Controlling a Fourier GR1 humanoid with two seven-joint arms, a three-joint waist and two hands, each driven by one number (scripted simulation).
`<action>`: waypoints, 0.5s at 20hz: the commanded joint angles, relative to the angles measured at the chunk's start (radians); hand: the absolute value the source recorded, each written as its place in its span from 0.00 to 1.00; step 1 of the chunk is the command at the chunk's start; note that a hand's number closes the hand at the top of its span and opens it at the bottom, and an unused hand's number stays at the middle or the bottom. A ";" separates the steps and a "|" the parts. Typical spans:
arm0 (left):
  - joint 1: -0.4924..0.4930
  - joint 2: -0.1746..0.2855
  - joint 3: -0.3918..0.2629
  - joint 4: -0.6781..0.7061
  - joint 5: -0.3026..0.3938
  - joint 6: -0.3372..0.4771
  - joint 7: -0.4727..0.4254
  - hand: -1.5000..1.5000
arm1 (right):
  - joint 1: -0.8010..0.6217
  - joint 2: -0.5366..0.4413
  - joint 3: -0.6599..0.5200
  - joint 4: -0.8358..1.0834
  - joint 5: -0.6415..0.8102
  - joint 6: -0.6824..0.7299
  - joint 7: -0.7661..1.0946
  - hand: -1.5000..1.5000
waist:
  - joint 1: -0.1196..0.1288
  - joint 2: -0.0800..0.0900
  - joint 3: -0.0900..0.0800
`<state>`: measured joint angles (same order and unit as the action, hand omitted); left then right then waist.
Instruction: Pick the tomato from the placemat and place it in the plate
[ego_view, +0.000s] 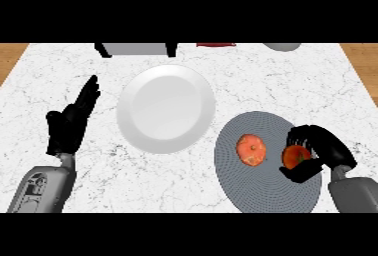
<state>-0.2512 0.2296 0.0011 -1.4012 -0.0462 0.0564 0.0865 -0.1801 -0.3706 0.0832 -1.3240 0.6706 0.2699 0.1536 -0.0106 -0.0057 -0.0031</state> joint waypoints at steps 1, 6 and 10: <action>0.011 0.002 0.000 -0.008 -0.013 0.012 0.009 0.50 | 0.051 0.061 0.050 -0.088 0.179 -0.129 0.299 1.00 | -0.016 -0.009 -0.002; 0.034 -0.012 -0.027 -0.083 -0.013 0.007 0.060 0.50 | 0.105 0.123 0.123 -0.358 0.337 -0.256 0.433 1.00 | -0.004 -0.008 0.002; -0.003 0.000 0.005 -0.002 -0.008 -0.001 0.011 0.50 | 0.038 0.156 0.161 -0.525 0.415 -0.319 0.453 1.00 | -0.007 -0.001 0.002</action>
<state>-0.2309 0.2244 -0.0018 -1.4227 -0.0567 0.0631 0.0941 -0.1097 -0.2517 0.2063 -1.7135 0.9991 0.0234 0.5545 -0.0203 -0.0096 -0.0021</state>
